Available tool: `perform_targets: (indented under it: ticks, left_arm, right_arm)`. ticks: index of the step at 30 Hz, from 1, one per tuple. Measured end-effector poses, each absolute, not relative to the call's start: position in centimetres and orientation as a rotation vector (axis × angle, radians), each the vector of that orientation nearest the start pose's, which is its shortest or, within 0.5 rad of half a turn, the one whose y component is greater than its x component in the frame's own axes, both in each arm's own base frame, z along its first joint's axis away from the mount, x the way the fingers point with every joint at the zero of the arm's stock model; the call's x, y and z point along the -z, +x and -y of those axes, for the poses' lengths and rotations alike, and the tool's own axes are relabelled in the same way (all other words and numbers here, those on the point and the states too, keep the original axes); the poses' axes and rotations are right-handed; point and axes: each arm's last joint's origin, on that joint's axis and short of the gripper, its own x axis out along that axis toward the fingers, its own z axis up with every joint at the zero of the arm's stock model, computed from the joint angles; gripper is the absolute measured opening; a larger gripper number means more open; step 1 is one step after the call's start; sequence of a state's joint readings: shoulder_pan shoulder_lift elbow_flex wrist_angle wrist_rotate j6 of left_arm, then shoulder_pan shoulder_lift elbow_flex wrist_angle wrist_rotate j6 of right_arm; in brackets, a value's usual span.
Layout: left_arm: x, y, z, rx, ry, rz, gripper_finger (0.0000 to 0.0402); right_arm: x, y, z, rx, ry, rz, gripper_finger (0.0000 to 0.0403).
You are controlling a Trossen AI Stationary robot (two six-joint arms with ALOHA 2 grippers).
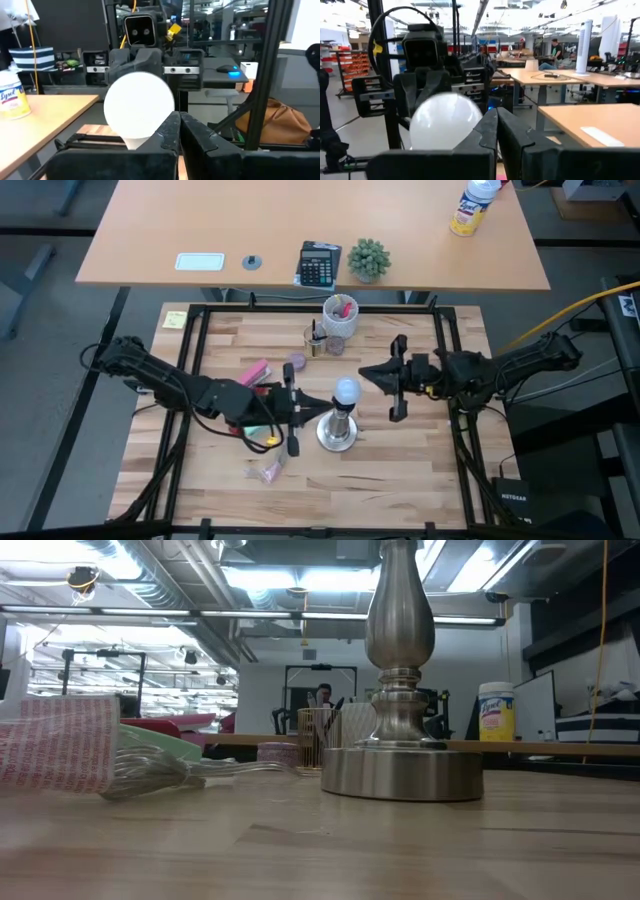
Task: Screw lightbulb
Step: Insert the lightbulb to the lamp
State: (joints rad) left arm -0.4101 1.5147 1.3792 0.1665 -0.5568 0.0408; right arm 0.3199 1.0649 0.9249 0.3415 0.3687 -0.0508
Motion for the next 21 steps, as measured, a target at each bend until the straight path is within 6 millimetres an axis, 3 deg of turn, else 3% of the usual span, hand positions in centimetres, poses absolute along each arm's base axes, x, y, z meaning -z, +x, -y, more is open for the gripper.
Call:
perform_targets:
  ticks: [21]
  left_arm:
    - [-39.35,32.75,11.81,-0.299,0.025,0.008,0.0003]
  right_arm:
    - [-37.82,22.70,-6.90,-0.122,0.149,0.183,0.0014]
